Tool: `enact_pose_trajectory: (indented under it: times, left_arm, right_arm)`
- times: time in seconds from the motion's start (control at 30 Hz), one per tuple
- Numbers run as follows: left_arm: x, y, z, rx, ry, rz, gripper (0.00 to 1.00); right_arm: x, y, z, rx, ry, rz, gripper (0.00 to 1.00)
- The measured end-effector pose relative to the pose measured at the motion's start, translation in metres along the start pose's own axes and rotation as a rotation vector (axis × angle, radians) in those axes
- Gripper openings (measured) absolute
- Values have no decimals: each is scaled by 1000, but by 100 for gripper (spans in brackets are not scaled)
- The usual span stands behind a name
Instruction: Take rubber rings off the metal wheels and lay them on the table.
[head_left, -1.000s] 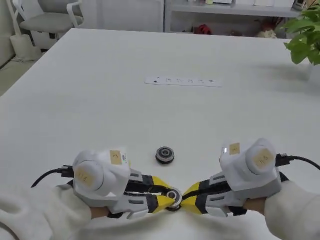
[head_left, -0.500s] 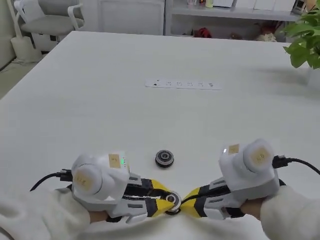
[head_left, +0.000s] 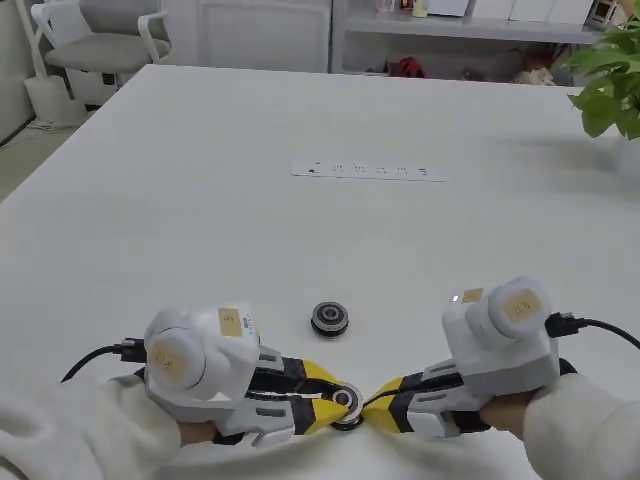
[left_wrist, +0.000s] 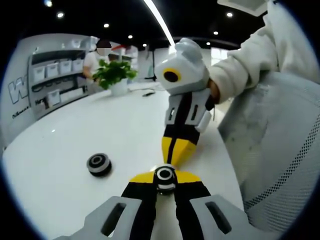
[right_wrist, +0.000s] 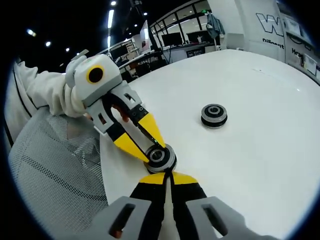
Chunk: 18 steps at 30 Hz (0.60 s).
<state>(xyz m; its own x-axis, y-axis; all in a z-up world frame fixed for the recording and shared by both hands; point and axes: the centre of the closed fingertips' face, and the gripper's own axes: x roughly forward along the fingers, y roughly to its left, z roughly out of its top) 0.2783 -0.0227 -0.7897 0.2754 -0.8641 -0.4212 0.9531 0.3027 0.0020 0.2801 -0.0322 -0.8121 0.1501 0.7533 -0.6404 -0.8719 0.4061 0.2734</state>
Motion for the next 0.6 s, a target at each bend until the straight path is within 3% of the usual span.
enact_pose_trajectory:
  times: [0.23,0.4,0.6]
  left_arm:
    - [0,0,0,3,-1,3,13]
    - [0,0,0,4,0,4,13]
    - [0,0,0,6,0,6,13]
  right_arm:
    - [0,-3,0,141,12,5,0]
    - [-2,-3,-1,341,-3,22,0]
    - [-4,-6,0,453,-23,34,0]
